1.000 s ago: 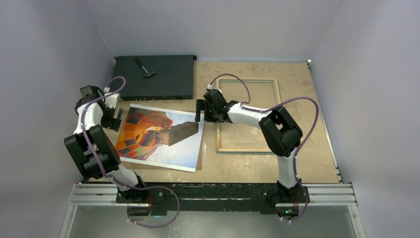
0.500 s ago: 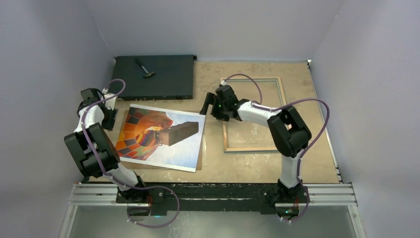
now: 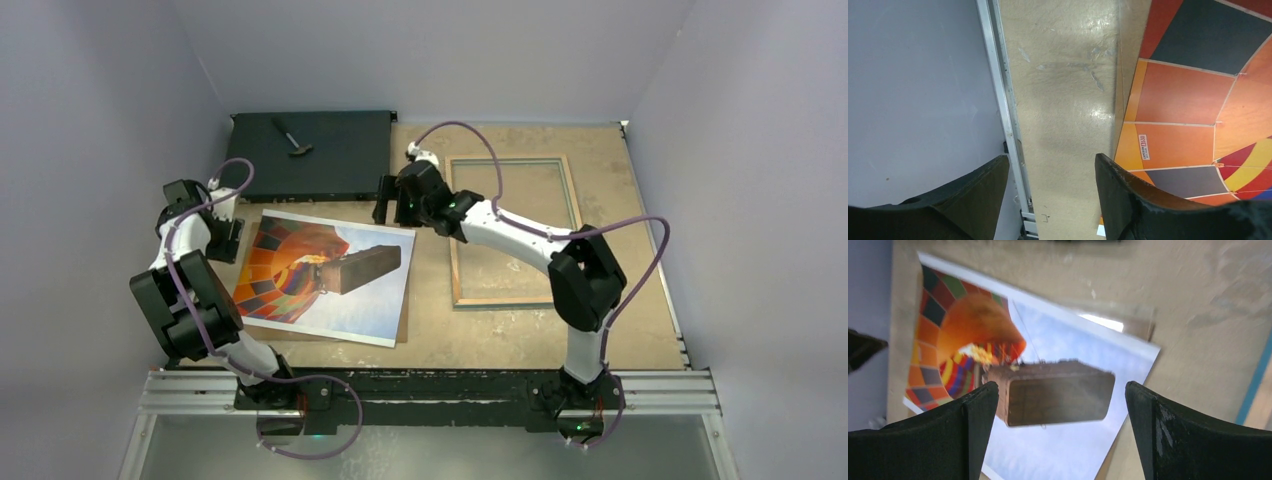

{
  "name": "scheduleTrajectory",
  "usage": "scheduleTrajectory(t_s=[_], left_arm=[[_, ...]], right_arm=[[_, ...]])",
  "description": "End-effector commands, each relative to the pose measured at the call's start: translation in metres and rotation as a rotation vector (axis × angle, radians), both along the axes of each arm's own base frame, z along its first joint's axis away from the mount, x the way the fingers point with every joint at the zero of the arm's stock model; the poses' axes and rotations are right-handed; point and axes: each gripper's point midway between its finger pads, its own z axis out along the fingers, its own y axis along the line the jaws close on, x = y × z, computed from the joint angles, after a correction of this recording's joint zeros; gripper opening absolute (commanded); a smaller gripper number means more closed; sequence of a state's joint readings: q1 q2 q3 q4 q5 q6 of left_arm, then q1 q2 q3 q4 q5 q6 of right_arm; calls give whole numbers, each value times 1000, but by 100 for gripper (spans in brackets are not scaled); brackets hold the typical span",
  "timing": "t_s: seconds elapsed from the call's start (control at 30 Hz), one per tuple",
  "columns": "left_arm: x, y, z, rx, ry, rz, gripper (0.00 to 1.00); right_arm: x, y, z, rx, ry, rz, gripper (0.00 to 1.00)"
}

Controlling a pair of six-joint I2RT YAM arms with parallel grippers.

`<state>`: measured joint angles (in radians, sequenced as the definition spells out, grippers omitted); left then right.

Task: Put the photo into the frame
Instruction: Pick up the photo frame item at the center of the board.

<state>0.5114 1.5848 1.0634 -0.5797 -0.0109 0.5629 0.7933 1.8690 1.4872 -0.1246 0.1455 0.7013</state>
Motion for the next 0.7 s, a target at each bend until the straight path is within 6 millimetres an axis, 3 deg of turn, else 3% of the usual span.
scheduleTrajectory(t_s=[0.0, 0.03, 0.23, 0.47, 0.67], left_arm=[[-3, 6, -3, 43, -38, -7, 60], [-5, 7, -8, 50, -32, -2, 59], [-12, 9, -32, 75, -15, 17, 50], [-20, -5, -52, 21, 6, 8, 43], [-31, -20, -68, -13, 43, -15, 34]], right_arm=[[-56, 3, -51, -133, 125, 70, 99], [-68, -1, -65, -130, 160, 82, 99], [-101, -13, -92, -144, 248, 76, 99], [-123, -24, -112, -127, 316, 58, 99], [-134, -13, -122, -81, 373, 70, 98]])
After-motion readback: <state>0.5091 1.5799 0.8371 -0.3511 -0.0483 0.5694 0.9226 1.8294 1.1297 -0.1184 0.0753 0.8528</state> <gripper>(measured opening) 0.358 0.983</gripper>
